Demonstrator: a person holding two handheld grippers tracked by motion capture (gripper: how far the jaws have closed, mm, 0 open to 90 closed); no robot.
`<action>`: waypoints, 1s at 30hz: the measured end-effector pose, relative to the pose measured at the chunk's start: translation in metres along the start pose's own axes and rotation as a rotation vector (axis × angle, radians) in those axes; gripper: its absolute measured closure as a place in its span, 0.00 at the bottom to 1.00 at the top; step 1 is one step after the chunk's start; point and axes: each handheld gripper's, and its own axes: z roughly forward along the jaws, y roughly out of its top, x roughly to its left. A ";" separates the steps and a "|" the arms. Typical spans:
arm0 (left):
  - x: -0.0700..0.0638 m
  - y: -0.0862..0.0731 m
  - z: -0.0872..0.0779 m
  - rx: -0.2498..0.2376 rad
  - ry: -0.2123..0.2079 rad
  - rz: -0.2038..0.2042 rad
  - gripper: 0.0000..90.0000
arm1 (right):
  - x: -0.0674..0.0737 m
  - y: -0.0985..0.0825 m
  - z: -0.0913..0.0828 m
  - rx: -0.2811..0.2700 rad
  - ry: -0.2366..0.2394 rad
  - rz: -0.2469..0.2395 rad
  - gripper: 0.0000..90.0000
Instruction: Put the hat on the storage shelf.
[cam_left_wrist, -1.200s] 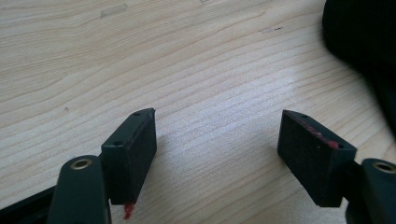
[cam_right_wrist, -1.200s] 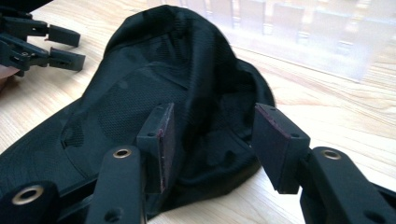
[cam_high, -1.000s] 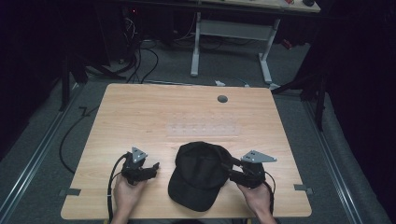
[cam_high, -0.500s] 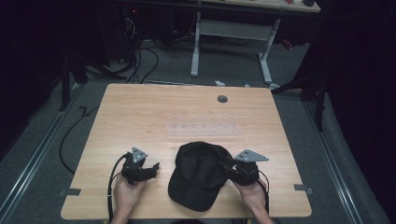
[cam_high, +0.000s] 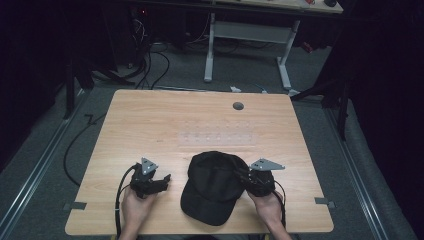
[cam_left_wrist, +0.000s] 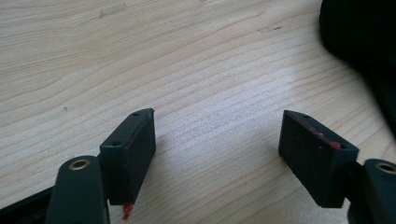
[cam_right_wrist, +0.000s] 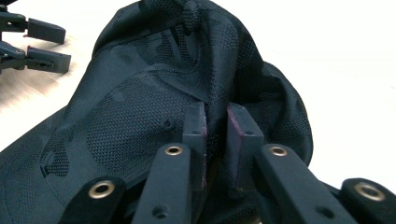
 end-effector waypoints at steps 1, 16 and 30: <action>0.000 0.000 0.000 0.000 0.000 0.000 0.31 | 0.000 0.000 0.000 0.000 0.000 0.000 0.90; 0.000 0.000 0.000 -0.001 0.000 0.000 0.31 | -0.006 0.001 0.000 0.003 0.023 0.023 0.96; 0.000 0.000 0.000 -0.002 0.002 -0.003 0.31 | -0.002 0.004 -0.012 -0.050 0.005 -0.018 0.97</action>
